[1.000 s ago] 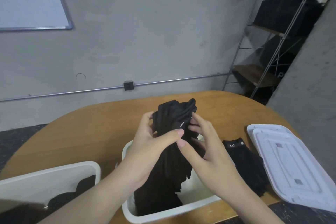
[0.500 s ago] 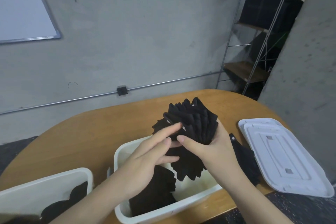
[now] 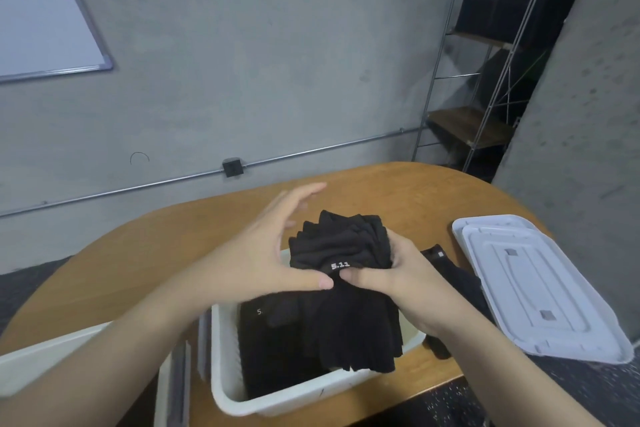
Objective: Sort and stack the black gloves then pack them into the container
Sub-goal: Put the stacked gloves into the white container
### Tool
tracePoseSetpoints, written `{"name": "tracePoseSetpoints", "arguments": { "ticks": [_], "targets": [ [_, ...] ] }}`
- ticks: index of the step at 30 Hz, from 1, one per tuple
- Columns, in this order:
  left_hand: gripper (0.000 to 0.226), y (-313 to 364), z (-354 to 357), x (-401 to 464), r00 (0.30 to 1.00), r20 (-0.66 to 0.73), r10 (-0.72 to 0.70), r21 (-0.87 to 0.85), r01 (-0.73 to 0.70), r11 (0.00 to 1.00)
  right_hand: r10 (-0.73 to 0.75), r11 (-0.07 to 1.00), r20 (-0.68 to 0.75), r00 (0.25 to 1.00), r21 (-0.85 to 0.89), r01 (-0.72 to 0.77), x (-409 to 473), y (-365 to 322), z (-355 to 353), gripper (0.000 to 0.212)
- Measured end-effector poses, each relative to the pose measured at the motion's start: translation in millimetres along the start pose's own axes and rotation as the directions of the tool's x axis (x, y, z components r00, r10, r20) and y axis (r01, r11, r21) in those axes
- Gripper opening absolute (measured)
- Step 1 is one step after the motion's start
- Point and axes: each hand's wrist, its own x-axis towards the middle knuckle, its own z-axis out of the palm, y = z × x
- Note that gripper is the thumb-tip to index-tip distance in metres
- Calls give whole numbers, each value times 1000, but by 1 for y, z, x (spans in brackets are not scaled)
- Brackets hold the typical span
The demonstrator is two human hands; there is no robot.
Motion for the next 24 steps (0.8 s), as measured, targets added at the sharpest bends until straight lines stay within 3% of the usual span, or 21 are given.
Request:
{"name": "tracePoseSetpoints", "arguments": {
  "ticks": [2,5,10,13,19,24],
  "targets": [
    [107,-3,-5,16,978,209,-6,-64,20,998,25,999,59,998,41,-28,3,2,-6,46],
    [93,-8,-3,34,957,290,-19,-137,61,989,70,995,101,992,56,-76,8,3,-15,49],
    [71,-30,15,44,965,258,-56,-245,121,962,130,991,94,987,4,-131,15,11,-23,50],
    [64,-39,23,45,983,168,-73,-235,111,966,146,986,41,988,-85,-143,17,18,-26,54],
    [56,-55,36,43,994,-25,-108,-220,100,970,113,932,72,991,-354,-81,5,27,-33,97],
    [45,-65,51,43,984,-35,-177,-261,162,952,38,811,92,995,-584,23,-7,41,-31,105]
  ]
}}
